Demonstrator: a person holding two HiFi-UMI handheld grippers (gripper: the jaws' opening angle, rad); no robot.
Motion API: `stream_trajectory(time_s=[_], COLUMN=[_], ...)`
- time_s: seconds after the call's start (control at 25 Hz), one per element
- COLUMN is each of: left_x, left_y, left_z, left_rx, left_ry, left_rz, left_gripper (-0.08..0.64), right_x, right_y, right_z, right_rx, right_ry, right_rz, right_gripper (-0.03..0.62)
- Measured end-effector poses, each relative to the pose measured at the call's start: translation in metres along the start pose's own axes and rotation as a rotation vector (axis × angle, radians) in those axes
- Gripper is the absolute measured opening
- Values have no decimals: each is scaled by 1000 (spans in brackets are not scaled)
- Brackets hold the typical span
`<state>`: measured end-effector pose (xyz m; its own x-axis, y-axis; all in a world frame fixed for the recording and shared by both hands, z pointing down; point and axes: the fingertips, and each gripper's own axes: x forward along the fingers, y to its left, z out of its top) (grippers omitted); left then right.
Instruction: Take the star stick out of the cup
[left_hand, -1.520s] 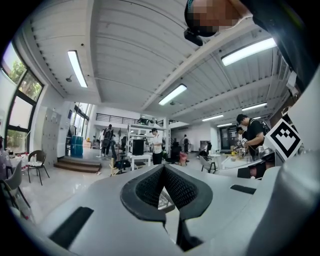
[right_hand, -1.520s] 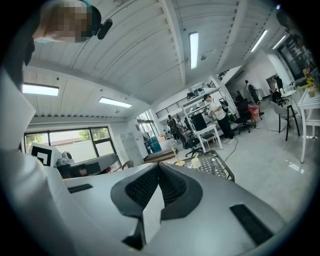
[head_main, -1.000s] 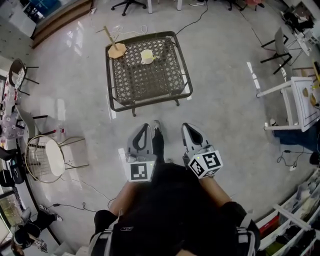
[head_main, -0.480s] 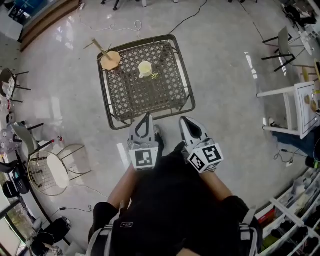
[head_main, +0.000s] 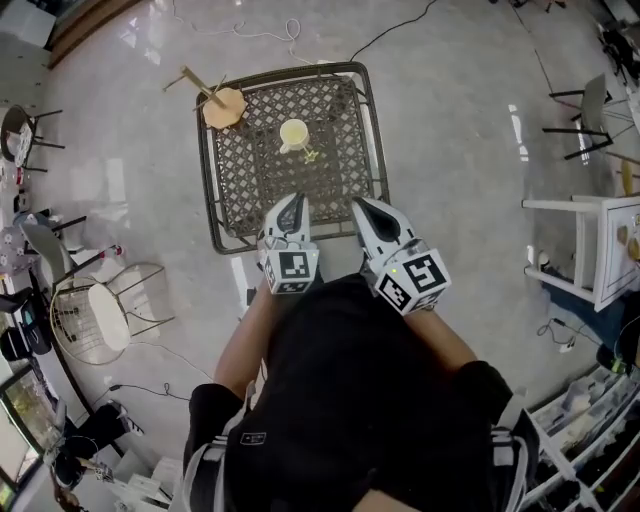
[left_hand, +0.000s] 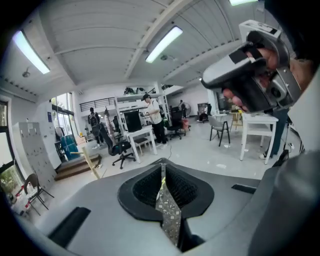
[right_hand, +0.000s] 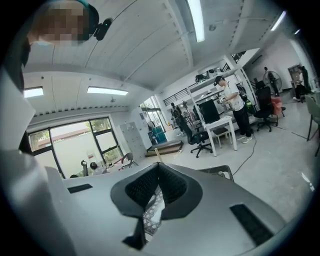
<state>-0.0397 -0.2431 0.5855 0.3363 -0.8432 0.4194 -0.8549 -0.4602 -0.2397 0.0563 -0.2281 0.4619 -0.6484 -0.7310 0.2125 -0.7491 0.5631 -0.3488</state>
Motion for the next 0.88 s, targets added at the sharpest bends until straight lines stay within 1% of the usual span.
stream_trajectory(time_s=[0.08,0.12,0.24,0.32,0.44,0.56,0.72,0.88], left_x=[20,30,60,82,111,128,142,149], left_y=[-3,-4,-2,0,-1,-3,-1,-2], left_z=[-8,-13,-29,-40,-56,-72,-95,-103], left_rx=[25,37,68,83,105,157,217,228], left_ry=[46,68,126,156,203,253,322,333], left_rz=[5,8,21,21,-7,-20,-20,-21], left_gripper=[70,84,95,95,102,119,123,115], right_x=[8,11,20,27,32,33,34,36], right_y=[-11,-16,-34,-47,-64,-69,-70,-70], right_z=[5,7,14,17,16,9,1,0], right_rx=[-19,-24,-26,-17,7,20,45,58], right_ry=[19,28,45,47,50,60,73,75], right_rz=[42,59,89,93,83,79,77,77], right_gripper=[9,9,9,9,9,9,9,9])
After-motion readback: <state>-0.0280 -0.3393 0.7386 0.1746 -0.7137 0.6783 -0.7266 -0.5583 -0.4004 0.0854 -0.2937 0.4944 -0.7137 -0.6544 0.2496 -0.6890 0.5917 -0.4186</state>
